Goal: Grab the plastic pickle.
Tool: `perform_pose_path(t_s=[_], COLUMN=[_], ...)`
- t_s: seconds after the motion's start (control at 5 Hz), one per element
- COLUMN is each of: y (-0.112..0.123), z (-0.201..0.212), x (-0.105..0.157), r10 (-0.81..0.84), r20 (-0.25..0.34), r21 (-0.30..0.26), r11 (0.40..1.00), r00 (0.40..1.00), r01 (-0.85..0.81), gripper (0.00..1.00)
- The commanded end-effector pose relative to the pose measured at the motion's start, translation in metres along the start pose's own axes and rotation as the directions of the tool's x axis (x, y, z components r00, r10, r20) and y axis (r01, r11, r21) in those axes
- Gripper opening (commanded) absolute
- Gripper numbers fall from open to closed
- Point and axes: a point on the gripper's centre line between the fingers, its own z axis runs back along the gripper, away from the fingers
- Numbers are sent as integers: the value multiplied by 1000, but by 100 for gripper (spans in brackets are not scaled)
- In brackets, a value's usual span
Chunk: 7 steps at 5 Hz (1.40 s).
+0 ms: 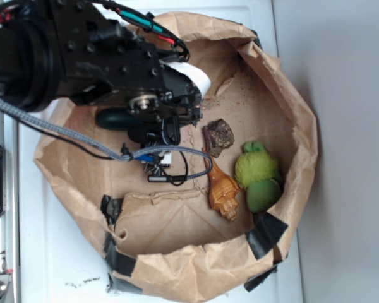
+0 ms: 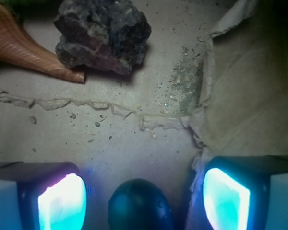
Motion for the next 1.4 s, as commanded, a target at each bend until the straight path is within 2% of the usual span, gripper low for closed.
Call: perform_pose_path(t_s=[0.0,0.4,0.8,1.0,1.2], y=[26,23,10,4,3], z=[24,10,-8,-26,-34], x=[-20,-27,-32,-31,-29], r10=[-23,-46,-57,-49,-27], r20=[89,52,8,0,-22], r21=[-76,-59,-18,28,31], r11=[997,997,998,998,999], r00=[996,998,998,999,999], r01=[29,49,57,49,28], gripper=[100,100,100,100,0])
